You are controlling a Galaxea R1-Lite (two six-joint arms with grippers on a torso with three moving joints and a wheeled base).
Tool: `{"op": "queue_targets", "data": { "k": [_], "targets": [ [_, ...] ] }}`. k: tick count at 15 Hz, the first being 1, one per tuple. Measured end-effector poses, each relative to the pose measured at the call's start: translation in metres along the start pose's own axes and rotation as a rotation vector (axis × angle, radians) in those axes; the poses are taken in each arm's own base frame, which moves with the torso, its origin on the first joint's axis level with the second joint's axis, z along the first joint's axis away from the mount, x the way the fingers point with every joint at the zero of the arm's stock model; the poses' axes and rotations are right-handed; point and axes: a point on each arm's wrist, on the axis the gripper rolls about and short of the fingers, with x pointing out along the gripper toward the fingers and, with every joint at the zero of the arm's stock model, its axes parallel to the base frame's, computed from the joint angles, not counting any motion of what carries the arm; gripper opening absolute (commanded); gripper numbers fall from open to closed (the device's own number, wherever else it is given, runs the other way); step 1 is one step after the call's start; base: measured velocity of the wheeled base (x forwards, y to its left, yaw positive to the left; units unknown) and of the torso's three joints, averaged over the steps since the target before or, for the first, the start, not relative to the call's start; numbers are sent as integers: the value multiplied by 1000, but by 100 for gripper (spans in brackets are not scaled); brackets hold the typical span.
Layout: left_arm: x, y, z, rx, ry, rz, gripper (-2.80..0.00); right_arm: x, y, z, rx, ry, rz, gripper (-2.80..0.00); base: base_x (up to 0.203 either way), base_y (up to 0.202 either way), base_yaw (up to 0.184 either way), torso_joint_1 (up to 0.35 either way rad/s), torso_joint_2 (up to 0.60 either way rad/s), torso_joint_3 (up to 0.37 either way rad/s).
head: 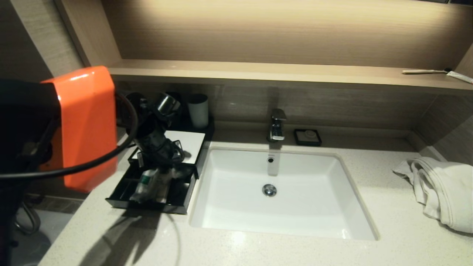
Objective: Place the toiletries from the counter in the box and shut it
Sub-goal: Place the bathroom toiletry into the drawer
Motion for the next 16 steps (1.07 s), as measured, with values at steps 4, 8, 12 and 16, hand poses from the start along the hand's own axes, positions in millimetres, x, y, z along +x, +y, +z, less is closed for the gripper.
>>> {"op": "queue_targets", "data": {
  "k": [4,8,12,16],
  "targets": [
    [8,1,0,-57,-7,34,-280,0,0,0,0,0,0,-280,0,0,0,0,0,0],
    [12,2,1,-61,-5,50,-280,0,0,0,0,0,0,-280,0,0,0,0,0,0],
    [15,3,-1,-58,10,61,-141,0,0,0,0,0,0,-280,0,0,0,0,0,0],
    [14,3,-1,-58,12,62,0,0,0,0,1,0,0,-280,0,0,0,0,0,0]
  ]
}}
